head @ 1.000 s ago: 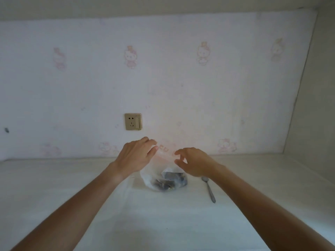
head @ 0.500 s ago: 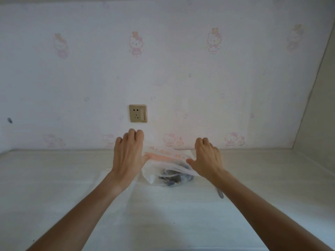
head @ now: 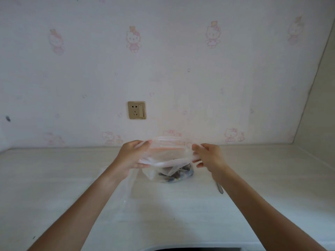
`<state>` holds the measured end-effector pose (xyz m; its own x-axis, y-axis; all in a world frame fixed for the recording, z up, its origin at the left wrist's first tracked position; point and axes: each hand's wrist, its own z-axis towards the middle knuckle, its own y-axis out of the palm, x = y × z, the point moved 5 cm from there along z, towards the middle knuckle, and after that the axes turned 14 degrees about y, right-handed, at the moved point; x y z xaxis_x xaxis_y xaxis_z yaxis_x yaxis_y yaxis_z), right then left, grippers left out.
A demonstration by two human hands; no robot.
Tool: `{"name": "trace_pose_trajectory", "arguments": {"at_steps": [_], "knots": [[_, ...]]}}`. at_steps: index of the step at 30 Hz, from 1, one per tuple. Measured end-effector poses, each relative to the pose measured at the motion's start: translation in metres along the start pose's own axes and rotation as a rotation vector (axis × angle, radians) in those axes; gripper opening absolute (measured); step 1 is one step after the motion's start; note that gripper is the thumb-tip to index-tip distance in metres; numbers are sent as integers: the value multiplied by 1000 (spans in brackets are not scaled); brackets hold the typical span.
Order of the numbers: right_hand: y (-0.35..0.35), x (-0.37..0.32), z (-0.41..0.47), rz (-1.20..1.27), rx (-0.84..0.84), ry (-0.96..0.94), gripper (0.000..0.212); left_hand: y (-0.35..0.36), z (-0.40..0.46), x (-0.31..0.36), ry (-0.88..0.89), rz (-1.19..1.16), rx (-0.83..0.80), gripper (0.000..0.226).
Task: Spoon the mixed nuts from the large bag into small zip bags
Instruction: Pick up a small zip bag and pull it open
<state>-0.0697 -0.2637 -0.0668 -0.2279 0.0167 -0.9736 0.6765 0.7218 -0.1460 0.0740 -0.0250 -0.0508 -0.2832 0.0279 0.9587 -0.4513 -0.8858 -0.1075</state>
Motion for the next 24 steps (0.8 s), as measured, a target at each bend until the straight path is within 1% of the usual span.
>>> {"name": "trace_pose_trajectory", "arguments": {"at_steps": [1, 2, 3, 4, 5, 6, 7, 8, 9, 11, 13, 15, 17, 19, 21, 22, 24], "knots": [[-1, 0, -1, 32, -8, -20, 20, 0, 1, 0, -31, -65, 6, 33], [-3, 0, -1, 55, -11, -43, 20, -2, 1, 1, -31, -58, 28, 36], [-4, 0, -1, 68, -7, -64, 21, -6, 2, 3, 9, 44, 68, 39], [-5, 0, -2, 73, 1, -80, 21, -10, 2, 7, 92, 254, 104, 43], [-7, 1, -1, 72, 12, -90, 22, -13, 1, 12, 191, 537, 137, 47], [-8, 2, -1, 68, 22, -94, 21, -14, -2, 17, 269, 755, 171, 52], [-9, 2, 0, 71, 31, -89, 21, -13, -5, 21, 324, 826, 187, 58], [-11, 3, 1, 85, 37, -77, 21, -14, -5, 20, 317, 737, 174, 61], [-13, 5, 2, 110, 39, -62, 22, -15, -5, 18, 254, 504, 173, 58], [-14, 8, 3, 183, 3, -29, 24, -13, -5, 6, 53, 85, 150, 40], [-11, 12, 3, 288, -86, 12, 25, -8, -3, -1, -60, -160, 108, 29], [-7, 16, 3, 443, -196, 62, 24, -3, -1, -7, -121, -410, 95, 22], [-2, 19, 3, 614, -310, 117, 21, 4, -3, -9, -212, -653, 90, 18], [3, 20, 3, 774, -399, 168, 21, 9, -6, -10, -283, -797, 77, 19], [7, 20, 5, 877, -453, 208, 25, 13, -7, -11, -322, -854, 61, 18], [9, 21, 6, 894, -472, 223, 26, 14, -7, -13, -339, -862, 56, 18], [14, 24, 7, 853, -486, 242, 21, 17, -8, -15, -370, -850, 42, 18]]}}
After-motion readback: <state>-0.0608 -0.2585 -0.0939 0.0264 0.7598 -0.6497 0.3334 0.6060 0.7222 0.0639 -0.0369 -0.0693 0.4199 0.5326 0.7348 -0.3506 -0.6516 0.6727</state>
